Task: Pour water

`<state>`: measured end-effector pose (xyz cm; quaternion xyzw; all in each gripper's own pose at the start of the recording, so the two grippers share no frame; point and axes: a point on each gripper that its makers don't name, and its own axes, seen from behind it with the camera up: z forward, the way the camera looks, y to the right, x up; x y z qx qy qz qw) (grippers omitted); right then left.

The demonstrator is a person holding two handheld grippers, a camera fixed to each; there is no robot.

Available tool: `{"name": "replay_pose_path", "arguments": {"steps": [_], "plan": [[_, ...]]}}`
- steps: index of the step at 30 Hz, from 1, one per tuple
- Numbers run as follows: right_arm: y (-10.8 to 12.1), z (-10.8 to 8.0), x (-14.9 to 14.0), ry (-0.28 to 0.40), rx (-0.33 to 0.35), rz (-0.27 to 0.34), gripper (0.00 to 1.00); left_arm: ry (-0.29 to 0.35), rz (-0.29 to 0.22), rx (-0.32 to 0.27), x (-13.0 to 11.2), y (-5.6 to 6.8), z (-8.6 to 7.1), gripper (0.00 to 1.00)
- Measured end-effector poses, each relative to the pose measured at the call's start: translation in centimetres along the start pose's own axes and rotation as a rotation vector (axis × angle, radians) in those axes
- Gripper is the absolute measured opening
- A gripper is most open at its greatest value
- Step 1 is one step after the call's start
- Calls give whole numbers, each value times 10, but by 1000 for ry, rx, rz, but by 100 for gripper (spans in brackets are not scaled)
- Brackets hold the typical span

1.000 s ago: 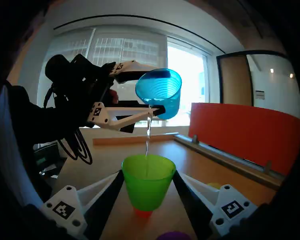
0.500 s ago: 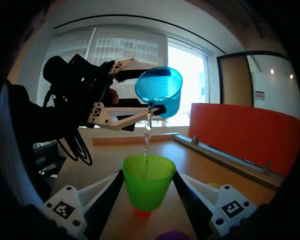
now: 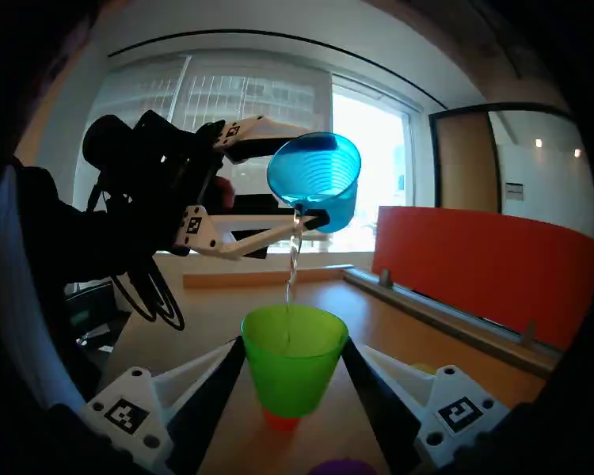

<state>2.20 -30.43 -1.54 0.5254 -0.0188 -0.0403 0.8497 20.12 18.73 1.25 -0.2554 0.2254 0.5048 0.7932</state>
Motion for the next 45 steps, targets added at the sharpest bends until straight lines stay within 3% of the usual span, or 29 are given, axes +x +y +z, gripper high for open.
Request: {"name": "replay_pose_path", "arguments": {"steps": [45], "plan": [[3, -4, 3, 21, -9, -6, 91, 10, 82, 11, 6, 0, 1, 87]]}}
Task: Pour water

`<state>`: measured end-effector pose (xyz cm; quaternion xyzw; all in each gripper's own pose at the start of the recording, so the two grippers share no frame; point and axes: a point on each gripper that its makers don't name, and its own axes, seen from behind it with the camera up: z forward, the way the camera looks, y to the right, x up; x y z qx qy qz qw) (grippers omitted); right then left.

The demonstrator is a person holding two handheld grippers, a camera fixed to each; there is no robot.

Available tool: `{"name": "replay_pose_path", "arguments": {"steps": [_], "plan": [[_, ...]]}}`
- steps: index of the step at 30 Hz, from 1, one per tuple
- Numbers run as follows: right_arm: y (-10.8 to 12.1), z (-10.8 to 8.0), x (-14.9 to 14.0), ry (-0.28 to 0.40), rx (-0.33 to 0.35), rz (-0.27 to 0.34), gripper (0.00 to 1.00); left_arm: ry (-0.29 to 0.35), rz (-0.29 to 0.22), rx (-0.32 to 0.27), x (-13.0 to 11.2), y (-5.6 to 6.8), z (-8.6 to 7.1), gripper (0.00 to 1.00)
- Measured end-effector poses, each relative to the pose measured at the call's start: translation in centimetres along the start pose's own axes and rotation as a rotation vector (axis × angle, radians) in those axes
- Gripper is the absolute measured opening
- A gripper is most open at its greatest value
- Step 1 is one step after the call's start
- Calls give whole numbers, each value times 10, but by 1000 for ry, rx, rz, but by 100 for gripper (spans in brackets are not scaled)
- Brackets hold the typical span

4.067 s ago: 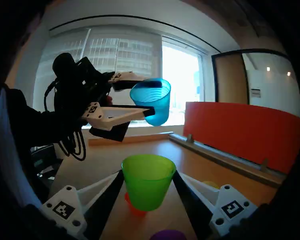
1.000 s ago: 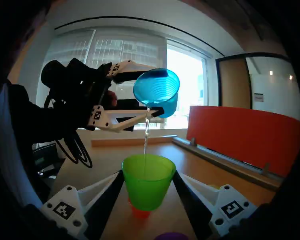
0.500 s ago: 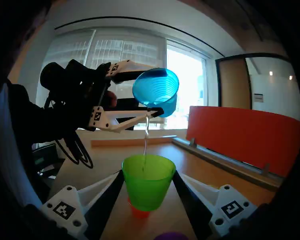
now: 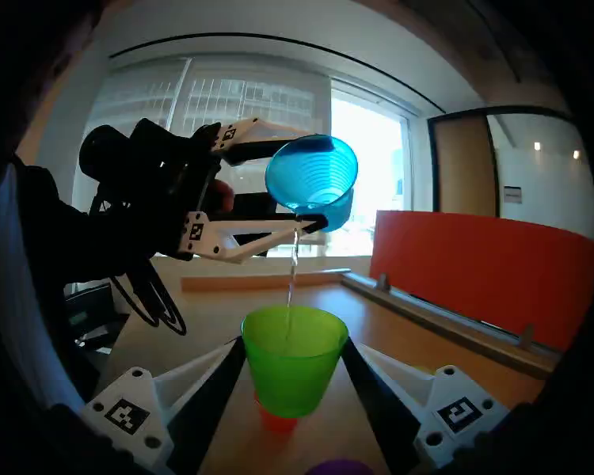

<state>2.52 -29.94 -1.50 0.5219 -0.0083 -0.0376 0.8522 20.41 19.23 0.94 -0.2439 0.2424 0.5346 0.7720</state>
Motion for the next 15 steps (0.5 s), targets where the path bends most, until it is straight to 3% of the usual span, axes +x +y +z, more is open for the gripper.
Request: {"name": "replay_pose_path", "arguments": {"steps": [15], "plan": [[-2, -1, 1, 3, 7, -3, 91, 6, 15, 0, 3, -2, 3, 87]]}}
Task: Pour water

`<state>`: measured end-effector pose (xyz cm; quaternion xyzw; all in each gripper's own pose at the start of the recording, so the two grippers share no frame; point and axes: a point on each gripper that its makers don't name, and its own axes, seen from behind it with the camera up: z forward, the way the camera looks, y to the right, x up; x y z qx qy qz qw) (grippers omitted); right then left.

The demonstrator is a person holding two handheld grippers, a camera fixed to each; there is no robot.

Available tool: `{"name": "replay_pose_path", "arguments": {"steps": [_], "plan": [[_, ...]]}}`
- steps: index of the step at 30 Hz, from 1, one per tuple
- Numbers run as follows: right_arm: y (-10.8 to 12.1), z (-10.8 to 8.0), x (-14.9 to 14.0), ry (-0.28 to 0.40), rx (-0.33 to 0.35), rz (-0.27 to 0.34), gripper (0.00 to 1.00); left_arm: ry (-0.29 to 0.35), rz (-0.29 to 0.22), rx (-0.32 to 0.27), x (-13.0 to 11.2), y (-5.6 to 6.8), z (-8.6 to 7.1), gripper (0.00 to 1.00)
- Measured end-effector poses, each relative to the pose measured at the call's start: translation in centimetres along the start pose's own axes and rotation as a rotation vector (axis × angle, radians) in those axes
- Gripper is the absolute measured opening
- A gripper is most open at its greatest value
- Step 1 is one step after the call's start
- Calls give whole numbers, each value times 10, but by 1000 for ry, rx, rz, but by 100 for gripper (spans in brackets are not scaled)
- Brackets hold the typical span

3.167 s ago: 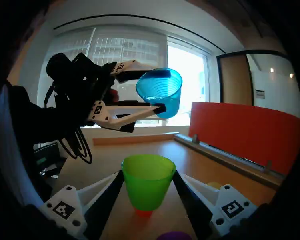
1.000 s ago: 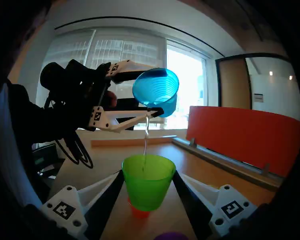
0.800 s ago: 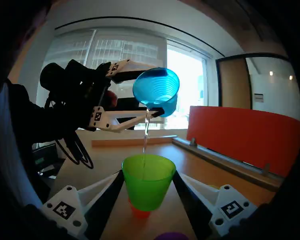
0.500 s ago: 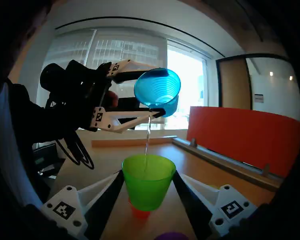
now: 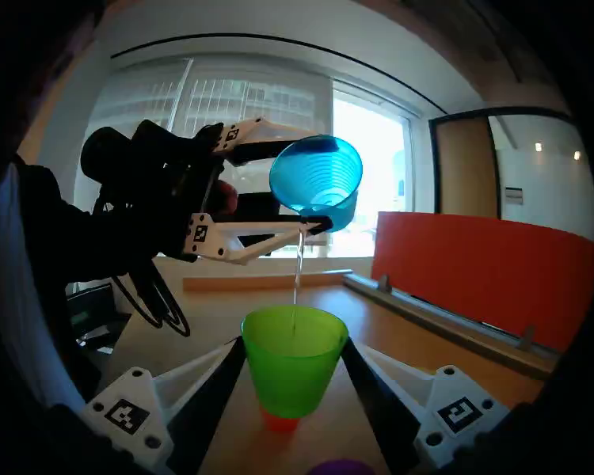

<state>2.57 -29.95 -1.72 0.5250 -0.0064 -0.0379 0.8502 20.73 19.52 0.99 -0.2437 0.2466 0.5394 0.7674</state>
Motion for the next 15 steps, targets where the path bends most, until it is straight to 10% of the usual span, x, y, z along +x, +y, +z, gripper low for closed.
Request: {"name": "replay_pose_path", "arguments": {"steps": [15], "plan": [[-4, 0, 1, 6, 5, -2, 91, 8, 24, -5, 3, -2, 0, 86]]}}
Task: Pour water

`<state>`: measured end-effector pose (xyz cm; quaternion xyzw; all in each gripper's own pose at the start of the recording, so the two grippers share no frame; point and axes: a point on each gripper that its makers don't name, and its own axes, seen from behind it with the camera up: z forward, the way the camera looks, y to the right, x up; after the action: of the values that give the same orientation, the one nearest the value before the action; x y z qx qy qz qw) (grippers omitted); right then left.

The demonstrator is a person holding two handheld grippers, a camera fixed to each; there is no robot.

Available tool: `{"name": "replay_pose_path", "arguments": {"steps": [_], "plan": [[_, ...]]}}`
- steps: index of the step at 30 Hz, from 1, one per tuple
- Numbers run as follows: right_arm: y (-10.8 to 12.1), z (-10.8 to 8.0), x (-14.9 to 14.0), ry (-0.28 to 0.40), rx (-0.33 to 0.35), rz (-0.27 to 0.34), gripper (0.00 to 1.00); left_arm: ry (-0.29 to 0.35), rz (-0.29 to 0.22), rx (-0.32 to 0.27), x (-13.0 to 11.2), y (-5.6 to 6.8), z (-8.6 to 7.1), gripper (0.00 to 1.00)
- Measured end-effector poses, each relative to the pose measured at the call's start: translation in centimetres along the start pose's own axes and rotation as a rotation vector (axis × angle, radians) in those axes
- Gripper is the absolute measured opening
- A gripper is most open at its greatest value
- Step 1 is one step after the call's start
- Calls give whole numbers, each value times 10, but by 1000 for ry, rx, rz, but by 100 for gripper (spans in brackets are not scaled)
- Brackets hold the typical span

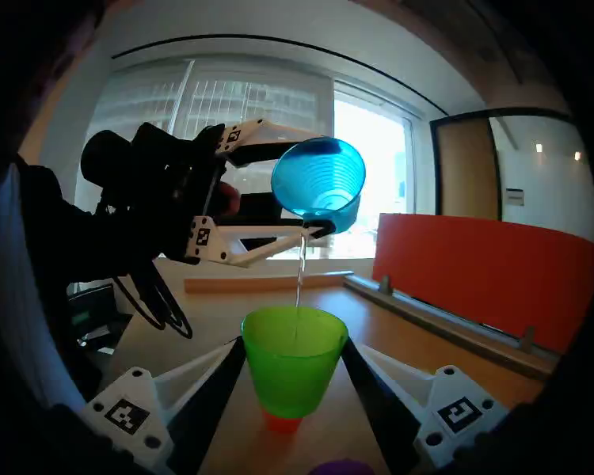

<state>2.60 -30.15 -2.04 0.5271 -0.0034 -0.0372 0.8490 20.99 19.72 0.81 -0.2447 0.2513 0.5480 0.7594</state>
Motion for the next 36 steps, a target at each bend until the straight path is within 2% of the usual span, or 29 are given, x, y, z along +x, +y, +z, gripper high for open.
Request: {"name": "replay_pose_path", "arguments": {"steps": [27, 36], "plan": [[-5, 0, 5, 3, 13, -9, 91, 9, 29, -2, 2, 3, 0, 87], [-6, 2, 6, 5, 15, -8, 91, 5, 54, -7, 2, 1, -2, 87]]}}
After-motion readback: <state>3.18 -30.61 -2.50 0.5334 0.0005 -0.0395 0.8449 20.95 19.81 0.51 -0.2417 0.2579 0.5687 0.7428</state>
